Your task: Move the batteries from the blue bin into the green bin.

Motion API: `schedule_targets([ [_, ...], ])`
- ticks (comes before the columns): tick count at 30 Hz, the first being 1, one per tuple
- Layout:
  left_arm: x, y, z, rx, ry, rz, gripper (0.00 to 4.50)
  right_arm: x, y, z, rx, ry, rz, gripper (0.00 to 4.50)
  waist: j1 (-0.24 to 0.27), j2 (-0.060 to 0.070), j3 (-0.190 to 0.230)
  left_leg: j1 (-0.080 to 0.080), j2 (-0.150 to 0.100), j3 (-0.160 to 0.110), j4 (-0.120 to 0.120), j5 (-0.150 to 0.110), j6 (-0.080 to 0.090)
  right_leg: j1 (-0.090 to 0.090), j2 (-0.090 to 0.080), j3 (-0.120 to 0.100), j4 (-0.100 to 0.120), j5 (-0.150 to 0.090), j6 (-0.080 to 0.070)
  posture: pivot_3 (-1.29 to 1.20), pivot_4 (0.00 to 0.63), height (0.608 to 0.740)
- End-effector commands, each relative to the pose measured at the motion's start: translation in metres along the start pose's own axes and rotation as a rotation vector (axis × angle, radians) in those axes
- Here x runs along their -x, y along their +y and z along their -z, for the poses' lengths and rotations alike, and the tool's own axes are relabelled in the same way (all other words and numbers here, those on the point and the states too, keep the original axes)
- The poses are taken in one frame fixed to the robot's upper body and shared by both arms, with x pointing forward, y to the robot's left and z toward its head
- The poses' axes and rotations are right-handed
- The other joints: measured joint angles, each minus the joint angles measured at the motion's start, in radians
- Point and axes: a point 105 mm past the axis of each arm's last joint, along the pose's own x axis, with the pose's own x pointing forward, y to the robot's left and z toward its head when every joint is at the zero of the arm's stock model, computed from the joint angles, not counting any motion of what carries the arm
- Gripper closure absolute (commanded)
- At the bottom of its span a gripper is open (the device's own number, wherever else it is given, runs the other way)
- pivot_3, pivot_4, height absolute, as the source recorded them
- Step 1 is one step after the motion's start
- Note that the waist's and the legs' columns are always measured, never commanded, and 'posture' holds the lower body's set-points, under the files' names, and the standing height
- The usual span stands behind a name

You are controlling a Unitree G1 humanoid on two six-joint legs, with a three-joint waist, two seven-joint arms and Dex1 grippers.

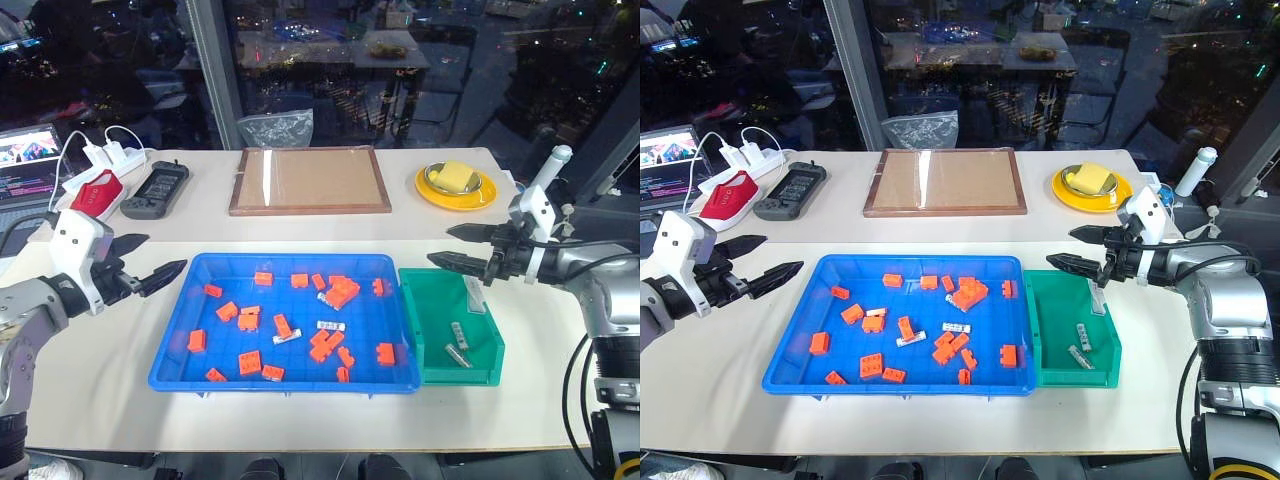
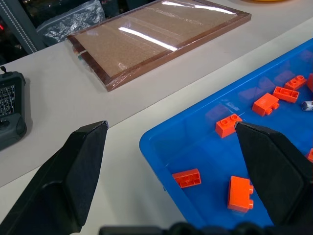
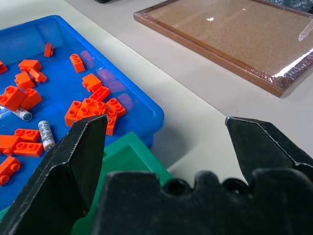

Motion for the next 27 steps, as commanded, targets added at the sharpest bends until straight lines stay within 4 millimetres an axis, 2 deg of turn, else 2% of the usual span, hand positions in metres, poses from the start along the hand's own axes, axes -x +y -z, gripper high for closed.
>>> schedule_targets([
  [1, 0.002, -0.002, -0.02, -0.001, -0.066, 0.042, 0.0, 0.005, -0.003, -0.012, 0.034, -0.018, 0.022, 0.02, 0.0, 0.0, 0.0, 0.0, 0.0, 0.0, 0.0, 0.0, 0.0, 0.0, 0.0, 0.0, 0.0, 0.0, 0.0, 0.0, 0.15, 0.74],
  [4, 0.001, -0.014, -0.029, -0.028, -0.039, 0.141, 0.0, 0.006, -0.004, -0.017, 0.011, -0.011, 0.04, 0.02, 0.001, -0.001, 0.0, -0.001, 0.0, 0.0, 0.0, 0.0, 0.0, 0.0, 0.0, 0.0, 0.0, 0.0, 0.0, 0.0, 0.15, 0.74],
  [6, -0.003, -0.021, -0.034, -0.073, -0.002, 0.19, 0.0, 0.002, -0.003, -0.015, 0.078, 0.062, 0.054, 0.02, 0.001, 0.0, 0.0, 0.0, 0.0, 0.0, 0.0, 0.0, 0.0, 0.0, 0.0, 0.0, 0.0, 0.0, 0.0, 0.0, 0.15, 0.74],
  [9, -0.012, -0.028, -0.051, -0.121, 0.011, 0.233, 0.0, -0.006, 0.024, -0.017, 0.148, 0.149, -0.068, 0.02, 0.002, 0.0, 0.001, 0.0, 0.0, 0.0, 0.0, 0.0, 0.0, 0.0, 0.0, 0.0, 0.0, 0.0, 0.0, 0.0, 0.15, 0.74],
  [11, -0.015, -0.044, -0.063, -0.021, 0.051, 0.352, 0.0, -0.017, 0.048, -0.032, 0.21, 0.144, -0.159, 0.02, 0.0, -0.001, 0.001, -0.001, 0.0, -0.001, 0.0, 0.0, 0.0, -0.001, 0.001, 0.0, 0.0, 0.0, 0.0, 0.0, 0.15, 0.74],
  [14, -0.006, -0.065, -0.062, -0.056, 0.169, 0.48, 0.0, -0.026, 0.072, -0.038, 0.275, 0.187, -0.254, 0.02, -0.014, -0.001, 0.001, -0.003, 0.0, -0.001, 0.001, 0.0, 0.0, -0.003, 0.001, 0.0, 0.001, 0.0, 0.0, 0.0, 0.15, 0.74],
  [17, -0.001, -0.073, -0.065, -0.074, 0.213, 0.529, 0.0, -0.031, 0.091, -0.035, 0.32, 0.245, -0.335, 0.02, -0.015, -0.001, 0.001, -0.002, 0.001, -0.001, -0.001, 0.0, 0.001, -0.004, 0.001, 0.0, 0.002, 0.0, 0.0, 0.0, 0.15, 0.74],
  [22, 0.0, -0.079, -0.077, -0.104, 0.203, 0.574, 0.0, -0.039, 0.105, -0.035, 0.354, 0.264, -0.398, 0.02, -0.007, -0.002, 0.002, -0.005, 0.001, -0.001, 0.001, 0.0, 0.001, -0.007, 0.001, -0.001, 0.002, 0.0, 0.0, 0.0, 0.15, 0.74],
  [27, 0.006, -0.078, -0.075, -0.108, 0.239, 0.591, 0.0, -0.044, 0.095, -0.038, 0.339, 0.283, -0.346, 0.02, -0.003, -0.002, 0.002, -0.005, 0.001, 0.0, 0.001, 0.0, 0.001, -0.009, 0.001, -0.001, 0.003, 0.0, 0.0, 0.0, 0.15, 0.74],
])
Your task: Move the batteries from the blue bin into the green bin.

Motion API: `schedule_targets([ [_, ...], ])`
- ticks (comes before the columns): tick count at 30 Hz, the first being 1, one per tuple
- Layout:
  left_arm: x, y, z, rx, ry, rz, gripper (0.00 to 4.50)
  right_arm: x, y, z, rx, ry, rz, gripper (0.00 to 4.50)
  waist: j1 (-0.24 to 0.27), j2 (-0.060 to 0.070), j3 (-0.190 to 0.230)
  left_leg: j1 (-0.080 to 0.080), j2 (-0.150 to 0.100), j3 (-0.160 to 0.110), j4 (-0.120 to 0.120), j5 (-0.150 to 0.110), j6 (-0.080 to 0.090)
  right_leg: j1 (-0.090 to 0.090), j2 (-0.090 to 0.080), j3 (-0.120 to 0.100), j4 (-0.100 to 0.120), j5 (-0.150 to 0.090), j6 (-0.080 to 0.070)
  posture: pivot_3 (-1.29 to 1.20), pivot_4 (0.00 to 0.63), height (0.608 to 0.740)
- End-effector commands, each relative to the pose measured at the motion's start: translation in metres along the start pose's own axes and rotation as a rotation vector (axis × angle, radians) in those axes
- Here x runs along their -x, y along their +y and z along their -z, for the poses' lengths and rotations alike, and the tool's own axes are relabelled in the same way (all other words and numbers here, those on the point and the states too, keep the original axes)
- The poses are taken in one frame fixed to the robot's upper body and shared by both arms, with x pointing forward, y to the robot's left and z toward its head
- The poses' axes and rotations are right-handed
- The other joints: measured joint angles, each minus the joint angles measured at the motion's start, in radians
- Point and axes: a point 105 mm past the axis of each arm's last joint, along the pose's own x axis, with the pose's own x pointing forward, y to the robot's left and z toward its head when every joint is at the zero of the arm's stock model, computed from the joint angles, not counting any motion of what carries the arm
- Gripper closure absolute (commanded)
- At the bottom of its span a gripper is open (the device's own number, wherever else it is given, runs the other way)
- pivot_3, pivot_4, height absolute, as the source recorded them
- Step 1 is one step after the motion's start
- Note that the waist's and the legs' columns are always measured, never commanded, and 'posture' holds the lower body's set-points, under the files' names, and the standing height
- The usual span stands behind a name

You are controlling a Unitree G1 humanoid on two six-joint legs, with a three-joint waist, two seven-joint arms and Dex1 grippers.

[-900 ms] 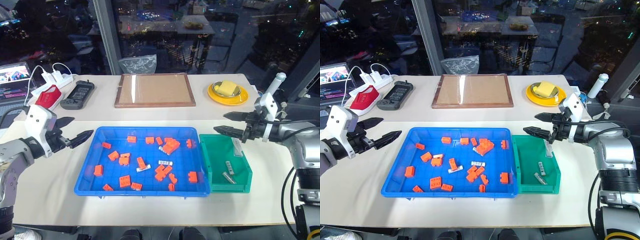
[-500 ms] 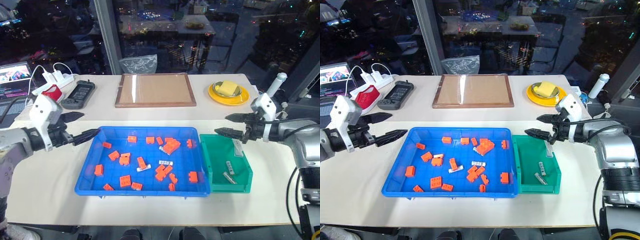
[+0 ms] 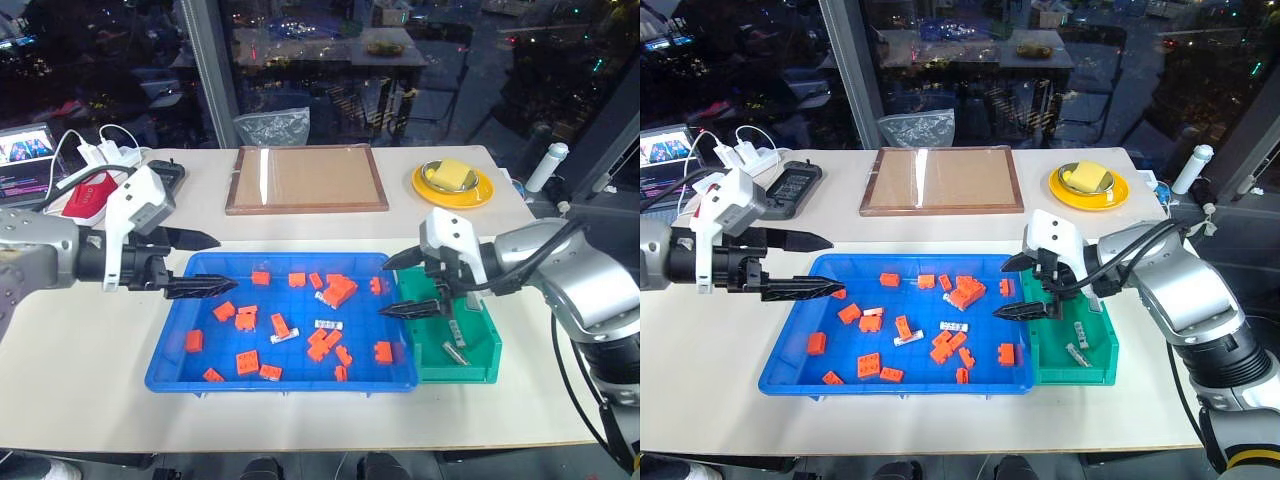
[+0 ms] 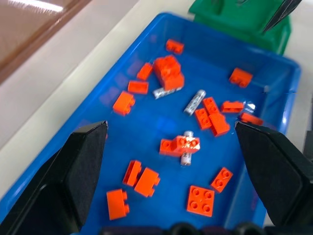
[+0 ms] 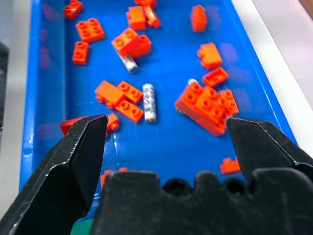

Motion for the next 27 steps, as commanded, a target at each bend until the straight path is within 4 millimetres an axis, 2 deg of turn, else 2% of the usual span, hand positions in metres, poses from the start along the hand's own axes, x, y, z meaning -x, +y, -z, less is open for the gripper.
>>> schedule_targets([
  [1, 0.007, -0.002, -0.003, -0.02, 0.016, -0.005, 0.0, 0.004, -0.01, -0.006, 0.005, 0.01, 0.053, 0.02, 0.001, 0.0, 0.0, -0.001, 0.0, 0.0, 0.0, 0.0, 0.0, -0.001, 0.0, 0.0, 0.0, 0.0, 0.0, 0.0, 0.15, 0.74],
  [4, 0.012, -0.003, 0.002, -0.014, 0.039, -0.004, 0.0, -0.007, -0.007, -0.004, 0.008, 0.031, 0.027, 0.02, 0.003, 0.0, 0.0, -0.001, 0.0, 0.0, 0.0, 0.0, 0.0, -0.001, 0.0, 0.0, 0.001, 0.0, 0.0, 0.0, 0.15, 0.74],
  [8, 0.013, -0.008, 0.007, -0.012, 0.07, 0.021, 0.0, -0.045, 0.007, -0.027, 0.004, -0.068, -0.07, 0.02, -0.008, 0.0, 0.0, -0.001, 0.002, 0.001, 0.0, 0.0, 0.0, -0.004, 0.001, 0.0, 0.004, 0.0, 0.0, 0.0, 0.15, 0.74],
  [13, 0.009, -0.009, 0.009, -0.03, 0.079, 0.026, 0.0, -0.073, 0.019, -0.021, 0.069, -0.003, -0.127, 0.02, 0.003, -0.001, 0.0, 0.0, 0.001, 0.001, 0.001, 0.0, 0.0, -0.005, 0.001, 0.0, 0.009, 0.0, 0.0, 0.0, 0.15, 0.74],
  [17, 0.008, -0.012, 0.009, -0.035, 0.08, 0.029, 0.0, -0.082, 0.023, -0.015, 0.1, 0.025, -0.148, 0.02, 0.005, -0.001, 0.0, -0.001, 0.001, 0.001, 0.001, 0.0, 0.0, -0.006, 0.0, -0.001, 0.008, 0.0, 0.0, 0.0, 0.15, 0.74],
  [22, 0.009, -0.015, 0.01, -0.031, 0.076, 0.028, 0.0, -0.087, -0.01, -0.005, 0.163, 0.075, -0.029, 0.02, 0.002, -0.001, 0.0, 0.0, 0.001, 0.002, 0.001, 0.0, 0.0, -0.006, 0.001, -0.001, 0.009, 0.0, 0.0, 0.0, 0.15, 0.74],
  [27, 0.005, -0.019, 0.012, -0.03, 0.077, 0.043, 0.0, -0.091, -0.038, -0.002, 0.243, 0.111, 0.0, 0.02, -0.002, -0.001, 0.0, 0.001, 0.002, 0.002, 0.001, 0.0, 0.0, -0.006, 0.001, -0.001, 0.009, 0.0, 0.0, 0.0, 0.15, 0.74],
])
